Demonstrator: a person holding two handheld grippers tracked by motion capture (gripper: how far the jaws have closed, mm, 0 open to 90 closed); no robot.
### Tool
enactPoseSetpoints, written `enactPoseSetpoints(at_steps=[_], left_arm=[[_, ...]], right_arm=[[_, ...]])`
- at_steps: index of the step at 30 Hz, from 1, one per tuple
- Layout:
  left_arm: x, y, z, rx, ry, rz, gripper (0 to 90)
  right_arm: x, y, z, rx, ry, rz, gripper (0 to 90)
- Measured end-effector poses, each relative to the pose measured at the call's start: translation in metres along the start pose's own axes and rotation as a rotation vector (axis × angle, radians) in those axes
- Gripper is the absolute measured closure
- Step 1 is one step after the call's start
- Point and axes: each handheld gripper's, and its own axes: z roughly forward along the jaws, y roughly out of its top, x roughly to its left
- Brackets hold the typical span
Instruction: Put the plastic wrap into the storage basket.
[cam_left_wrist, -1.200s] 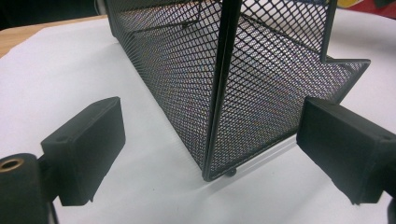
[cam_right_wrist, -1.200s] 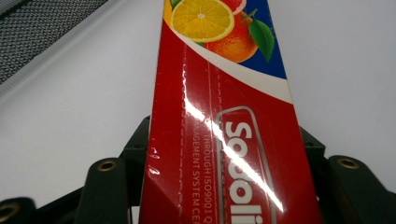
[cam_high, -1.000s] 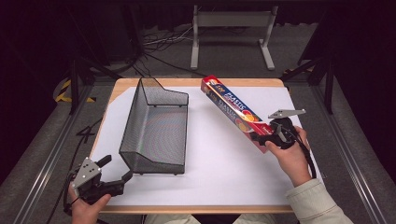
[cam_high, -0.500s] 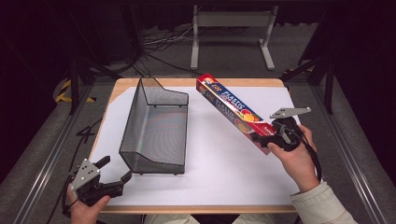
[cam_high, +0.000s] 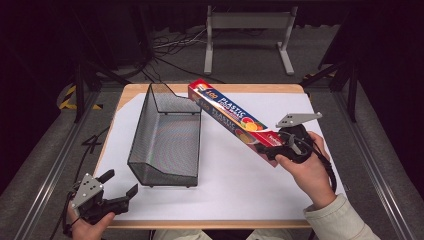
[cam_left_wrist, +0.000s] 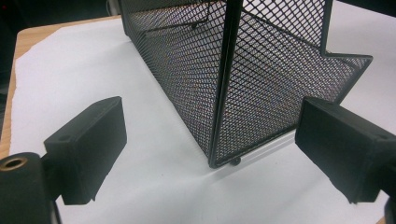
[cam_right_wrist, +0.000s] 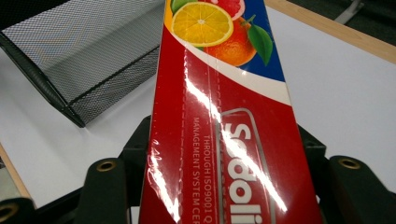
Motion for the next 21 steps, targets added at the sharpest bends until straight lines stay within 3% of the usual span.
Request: enactPoseSetpoints(at_steps=[9,13,21], left_arm=[[0.001,0.002,0.005,0.002,-0.009,0.004,9.7],[0.0,0.004,0.008,0.006,-0.019,0.01,9.7],[-0.001,0.005,0.013,0.01,-0.029,0.027,9.7]], right_arm=[[0.014,0.012,0.008,-0.004,0.02,-0.015,41.6],[0.021,0.018,0.013,0.002,0.0,-0.04,41.4],[0.038,0.029,0.029,0.045,0.004,-0.07,41.4]])
